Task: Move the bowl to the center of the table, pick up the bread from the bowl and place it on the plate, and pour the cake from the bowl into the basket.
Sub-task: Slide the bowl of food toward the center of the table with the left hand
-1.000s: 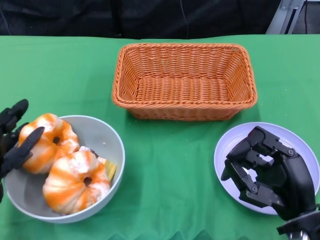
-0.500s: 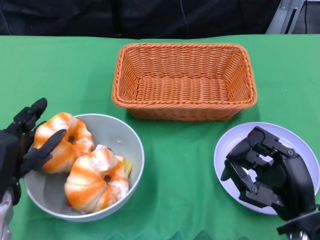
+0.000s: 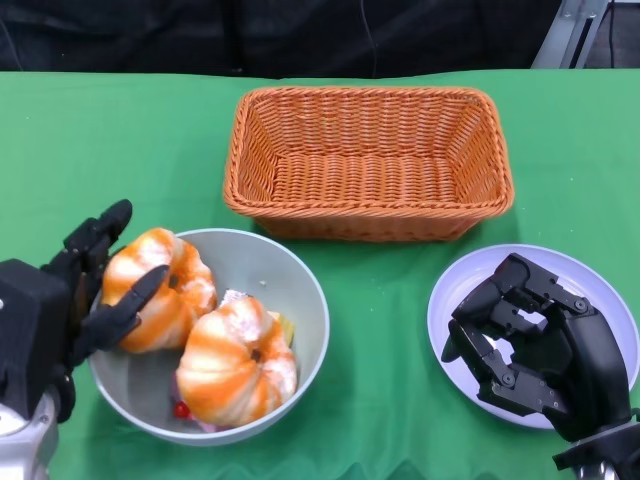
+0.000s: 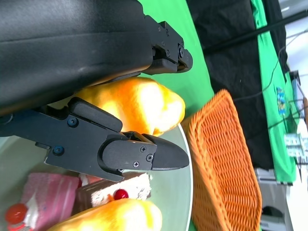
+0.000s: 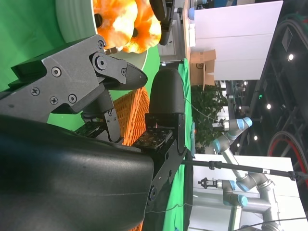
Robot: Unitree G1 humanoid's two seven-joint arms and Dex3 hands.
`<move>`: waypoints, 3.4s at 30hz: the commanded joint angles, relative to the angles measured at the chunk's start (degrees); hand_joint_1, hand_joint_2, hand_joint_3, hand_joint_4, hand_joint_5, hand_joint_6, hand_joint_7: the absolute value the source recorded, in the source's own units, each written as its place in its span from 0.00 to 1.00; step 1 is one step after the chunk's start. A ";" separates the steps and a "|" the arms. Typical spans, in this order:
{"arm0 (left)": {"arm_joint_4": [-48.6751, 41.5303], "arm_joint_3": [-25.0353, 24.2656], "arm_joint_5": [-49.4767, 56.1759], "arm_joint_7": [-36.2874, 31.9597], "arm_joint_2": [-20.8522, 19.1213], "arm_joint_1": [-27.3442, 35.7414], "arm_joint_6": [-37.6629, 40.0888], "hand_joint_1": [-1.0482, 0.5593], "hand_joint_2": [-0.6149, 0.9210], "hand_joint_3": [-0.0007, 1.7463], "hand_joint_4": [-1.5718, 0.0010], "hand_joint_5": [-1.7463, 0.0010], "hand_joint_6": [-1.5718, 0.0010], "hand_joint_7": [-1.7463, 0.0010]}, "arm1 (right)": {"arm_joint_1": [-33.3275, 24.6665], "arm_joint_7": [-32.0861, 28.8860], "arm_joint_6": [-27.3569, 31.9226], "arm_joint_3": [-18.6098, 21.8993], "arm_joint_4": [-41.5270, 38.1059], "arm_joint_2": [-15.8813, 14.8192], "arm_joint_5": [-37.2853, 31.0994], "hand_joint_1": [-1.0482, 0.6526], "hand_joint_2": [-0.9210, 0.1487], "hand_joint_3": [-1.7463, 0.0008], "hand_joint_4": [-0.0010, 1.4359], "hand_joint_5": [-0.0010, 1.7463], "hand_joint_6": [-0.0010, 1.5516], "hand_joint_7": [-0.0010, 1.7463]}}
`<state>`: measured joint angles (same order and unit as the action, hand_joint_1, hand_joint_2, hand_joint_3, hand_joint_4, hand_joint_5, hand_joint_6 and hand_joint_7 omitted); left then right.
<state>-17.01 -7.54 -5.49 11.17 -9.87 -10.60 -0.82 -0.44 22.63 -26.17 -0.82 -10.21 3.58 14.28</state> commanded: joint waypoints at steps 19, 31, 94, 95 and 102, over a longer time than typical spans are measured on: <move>16.32 3.38 -3.54 -0.51 6.54 6.57 11.66 0.27 1.00 0.23 1.00 1.00 0.96 1.00 | -0.11 0.64 -1.07 0.33 -0.58 -0.68 0.31 0.55 0.26 0.53 0.45 0.95 0.40 0.76; 22.97 4.44 -8.70 0.45 8.25 8.79 16.59 0.27 1.00 0.20 0.99 0.99 0.94 0.99 | -0.27 0.00 -0.82 0.25 -0.19 -0.62 -0.24 0.56 0.25 0.54 0.45 0.94 0.40 0.75; -3.72 -3.44 0.26 -11.37 10.84 0.76 -32.33 0.55 1.00 0.11 0.34 0.89 0.36 0.94 | 0.02 -0.60 -1.72 0.70 -0.48 -0.62 -0.70 0.55 0.25 0.54 0.46 0.92 0.41 0.73; -5.83 -3.72 0.64 -11.21 10.12 -0.03 -34.56 0.56 1.00 0.12 0.31 0.88 0.33 0.94 | 0.04 -0.67 -1.76 0.78 -0.48 -0.65 -0.75 0.55 0.25 0.55 0.46 0.92 0.41 0.73; -19.43 -4.76 3.50 -11.30 5.42 -4.77 -45.65 0.54 1.00 0.11 0.38 0.53 0.18 0.95 | 0.24 -0.73 -1.47 1.30 -0.44 -1.04 -0.58 0.56 0.25 0.56 0.46 0.92 0.42 0.72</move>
<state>-34.53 -11.62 -2.41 0.65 -2.90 -14.37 -44.35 -0.37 22.15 -27.34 -0.22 -10.70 3.42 13.22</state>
